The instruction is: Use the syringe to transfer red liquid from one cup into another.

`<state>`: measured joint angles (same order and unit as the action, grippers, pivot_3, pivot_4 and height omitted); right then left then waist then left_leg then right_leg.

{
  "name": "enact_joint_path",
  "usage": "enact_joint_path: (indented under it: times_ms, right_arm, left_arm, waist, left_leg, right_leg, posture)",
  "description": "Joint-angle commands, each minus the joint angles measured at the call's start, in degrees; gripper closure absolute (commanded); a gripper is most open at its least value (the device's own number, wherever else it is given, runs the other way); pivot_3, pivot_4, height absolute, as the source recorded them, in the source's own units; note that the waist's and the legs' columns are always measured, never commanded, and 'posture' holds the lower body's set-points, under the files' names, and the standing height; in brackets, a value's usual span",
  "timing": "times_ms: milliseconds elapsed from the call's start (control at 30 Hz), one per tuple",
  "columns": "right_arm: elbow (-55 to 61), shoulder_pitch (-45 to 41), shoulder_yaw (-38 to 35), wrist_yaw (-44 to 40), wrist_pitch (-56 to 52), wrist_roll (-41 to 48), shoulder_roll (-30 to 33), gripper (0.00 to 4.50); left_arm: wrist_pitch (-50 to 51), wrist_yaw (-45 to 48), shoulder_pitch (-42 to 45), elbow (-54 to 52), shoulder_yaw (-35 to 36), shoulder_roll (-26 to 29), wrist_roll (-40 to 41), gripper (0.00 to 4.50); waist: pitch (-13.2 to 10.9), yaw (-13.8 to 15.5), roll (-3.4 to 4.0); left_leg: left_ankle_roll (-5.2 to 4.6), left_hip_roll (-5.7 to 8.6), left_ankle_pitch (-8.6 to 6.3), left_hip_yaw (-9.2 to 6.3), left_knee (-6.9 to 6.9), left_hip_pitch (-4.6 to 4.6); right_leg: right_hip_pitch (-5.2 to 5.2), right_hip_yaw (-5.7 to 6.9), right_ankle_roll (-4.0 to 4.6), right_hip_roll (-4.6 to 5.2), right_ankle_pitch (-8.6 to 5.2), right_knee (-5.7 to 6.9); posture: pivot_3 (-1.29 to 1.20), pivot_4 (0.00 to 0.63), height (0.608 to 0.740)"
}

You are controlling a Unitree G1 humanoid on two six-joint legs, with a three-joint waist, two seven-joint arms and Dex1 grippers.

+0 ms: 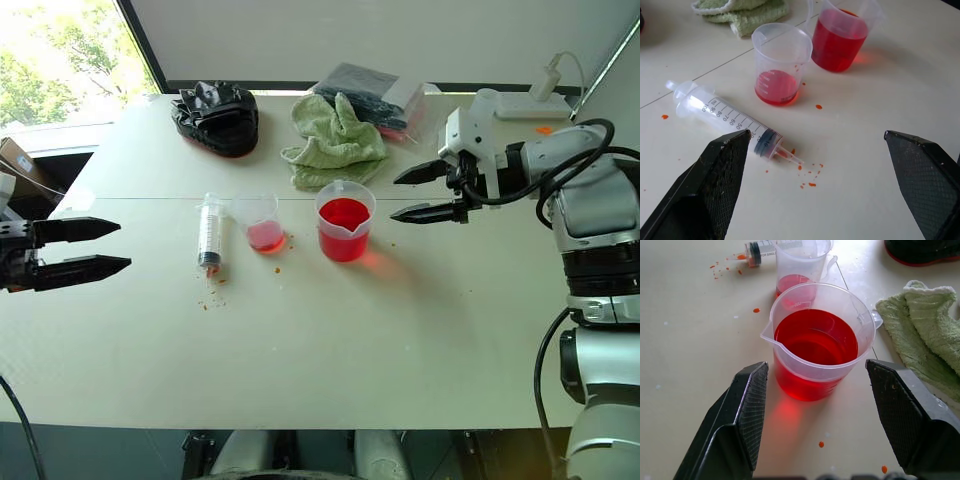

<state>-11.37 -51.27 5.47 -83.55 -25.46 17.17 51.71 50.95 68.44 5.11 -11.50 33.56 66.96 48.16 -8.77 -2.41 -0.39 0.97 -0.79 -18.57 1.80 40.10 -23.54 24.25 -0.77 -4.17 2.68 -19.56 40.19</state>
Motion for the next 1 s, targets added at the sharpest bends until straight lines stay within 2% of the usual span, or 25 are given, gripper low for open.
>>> enact_joint_path:
  times_ms: [33,267,400,600,700,767,833,933,1000]
  right_arm:
    - [1.2,-1.9,-1.5,0.1,-0.2,0.9,0.2,1.25]
    - [0.9,-2.2,-1.2,0.1,-0.4,0.6,0.2,1.25]
    - [1.1,-2.3,-1.3,0.6,-0.8,0.8,-0.3,1.25]
    - [1.9,-1.7,-1.6,1.2,-1.5,1.1,-0.9,1.25]
    - [2.1,-1.8,-1.6,1.5,-1.9,1.1,-1.2,1.25]
    - [2.1,-1.9,-1.5,1.5,-2.2,1.2,-1.3,1.25]
    - [2.2,-2.0,-1.5,1.6,-2.4,1.2,-1.4,1.25]
    - [2.5,-1.8,-1.3,1.4,-3.0,1.2,-1.3,1.25]
    - [2.7,-1.7,-1.2,1.3,-3.2,1.2,-1.3,1.25]
  left_arm:
    - [0.8,-1.0,1.1,-1.2,1.7,-0.2,1.4,0.03]
    - [2.4,-3.8,1.1,-2.1,1.6,-1.0,2.3,0.03]
    - [4.4,-10.3,4.5,-2.8,-0.3,-1.9,1.7,0.03]
    - [21.1,-30.4,25.8,-0.6,-7.9,-5.1,4.9,0.03]
    - [35.3,-41.7,37.9,2.3,-10.6,-11.2,2.1,0.03]
    - [40.9,-49.0,43.3,5.4,-10.2,-16.2,0.5,0.03]
    - [41.5,-55.4,45.0,8.3,-10.3,-18.7,1.6,0.03]
    - [41.5,-74.1,46.8,10.4,-5.9,-27.9,-1.7,0.03]
    - [41.5,-85.2,47.6,11.8,-3.9,-32.0,-3.3,0.03]
  waist:
    - [0.0,0.0,0.0]
    - [0.0,0.0,0.0]
    - [0.0,0.1,0.0]
    - [0.0,1.0,-0.02]
    - [0.0,1.4,-0.02]
    - [0.0,1.6,-0.02]
    - [0.0,1.5,-0.03]
    - [0.0,1.4,-0.04]
    - [0.0,1.5,-0.04]
  left_leg:
    - [0.0,0.0,0.0,0.0,0.0,0.0]
    - [0.0,0.0,0.0,0.0,0.0,0.0]
    - [0.0,0.0,0.0,0.0,0.02,0.0]
    - [0.0,0.02,0.0,-0.01,0.07,0.0]
    - [-0.02,0.06,-0.01,0.02,0.06,-0.01]
    - [-0.02,0.05,-0.01,0.0,0.13,-0.03]
    - [-0.01,0.06,-0.01,0.0,0.19,-0.04]
    - [-0.01,0.05,-0.01,0.0,0.19,-0.04]
    - [-0.01,0.02,0.0,-0.02,0.28,-0.06]
  right_leg:
    - [0.0,0.0,0.0,0.0,0.0,0.0]
    - [0.0,0.0,0.0,0.0,0.0,0.01]
    - [0.0,0.0,0.0,0.0,0.0,0.01]
    - [-0.04,0.0,-0.01,0.0,0.0,0.03]
    - [-0.02,-0.03,-0.01,0.0,0.0,0.07]
    - [0.0,-0.01,-0.01,-0.02,0.0,0.09]
    - [-0.01,-0.02,-0.01,-0.01,0.0,0.11]
    - [0.03,-0.03,-0.01,-0.01,0.01,0.2]
    - [0.05,0.0,-0.01,-0.01,0.01,0.19]
  posture:
    - [0.0,0.15,0.711]
    - [0.0,0.15,0.711]
    - [0.0,0.15,0.711]
    - [0.0,0.15,0.711]
    - [0.0,0.15,0.711]
    - [0.0,0.15,0.711]
    - [0.0,0.15,0.711]
    - [0.0,0.15,0.711]
    - [0.0,0.15,0.711]
